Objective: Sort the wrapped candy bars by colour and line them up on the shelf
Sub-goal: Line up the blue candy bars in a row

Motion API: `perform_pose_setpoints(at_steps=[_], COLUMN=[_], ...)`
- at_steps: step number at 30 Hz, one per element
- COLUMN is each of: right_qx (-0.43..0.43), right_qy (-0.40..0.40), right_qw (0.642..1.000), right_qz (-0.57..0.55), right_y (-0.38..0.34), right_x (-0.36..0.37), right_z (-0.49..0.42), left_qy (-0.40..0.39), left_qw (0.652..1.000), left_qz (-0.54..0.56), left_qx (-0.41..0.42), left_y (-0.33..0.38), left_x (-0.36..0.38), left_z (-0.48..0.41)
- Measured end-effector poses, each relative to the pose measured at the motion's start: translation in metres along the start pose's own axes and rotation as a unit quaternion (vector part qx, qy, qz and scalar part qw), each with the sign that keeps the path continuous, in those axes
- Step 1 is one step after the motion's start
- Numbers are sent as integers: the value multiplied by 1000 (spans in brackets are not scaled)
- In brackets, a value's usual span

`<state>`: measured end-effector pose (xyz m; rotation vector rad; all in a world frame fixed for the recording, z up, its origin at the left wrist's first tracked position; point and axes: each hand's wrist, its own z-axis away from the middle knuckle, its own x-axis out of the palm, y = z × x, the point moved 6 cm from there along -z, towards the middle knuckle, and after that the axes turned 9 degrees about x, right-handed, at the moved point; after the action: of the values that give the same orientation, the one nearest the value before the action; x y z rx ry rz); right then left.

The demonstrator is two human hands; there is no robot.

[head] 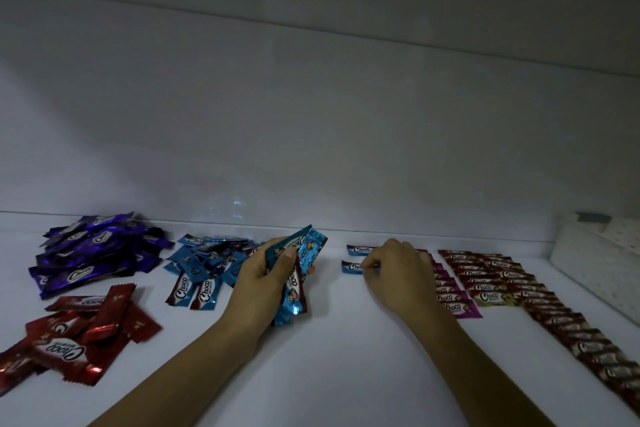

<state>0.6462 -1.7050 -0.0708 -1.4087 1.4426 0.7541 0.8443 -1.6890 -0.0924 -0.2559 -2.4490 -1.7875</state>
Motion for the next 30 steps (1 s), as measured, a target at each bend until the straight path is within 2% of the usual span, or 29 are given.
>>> perform_pose_setpoints(at_steps=[7,12,15,21,26,30], right_qx=[7,29,42,38,-5,18], right_qy=[-57,24,43,40,50,15], right_qw=[998,999,998,998,998,1000], right_qz=[-11,19,20,31,31,6], right_y=[4,7,7,9,-4,0], right_x=[17,15,15,15,8,0], right_z=[-10,-11,-12,-12,-8,-10], left_qy=[0,-6,-9,-5,-2,0], left_qw=[1000,1000,1000,1000,1000,1000], left_qz=[-6,-6,-3,-3,-4,0], left_qx=[2,7,4,2,5,-4], left_y=[-2,-1,-1,1,2,0], left_x=[0,2,2,2,0,0], left_z=[0,-1,-1,0,1,0])
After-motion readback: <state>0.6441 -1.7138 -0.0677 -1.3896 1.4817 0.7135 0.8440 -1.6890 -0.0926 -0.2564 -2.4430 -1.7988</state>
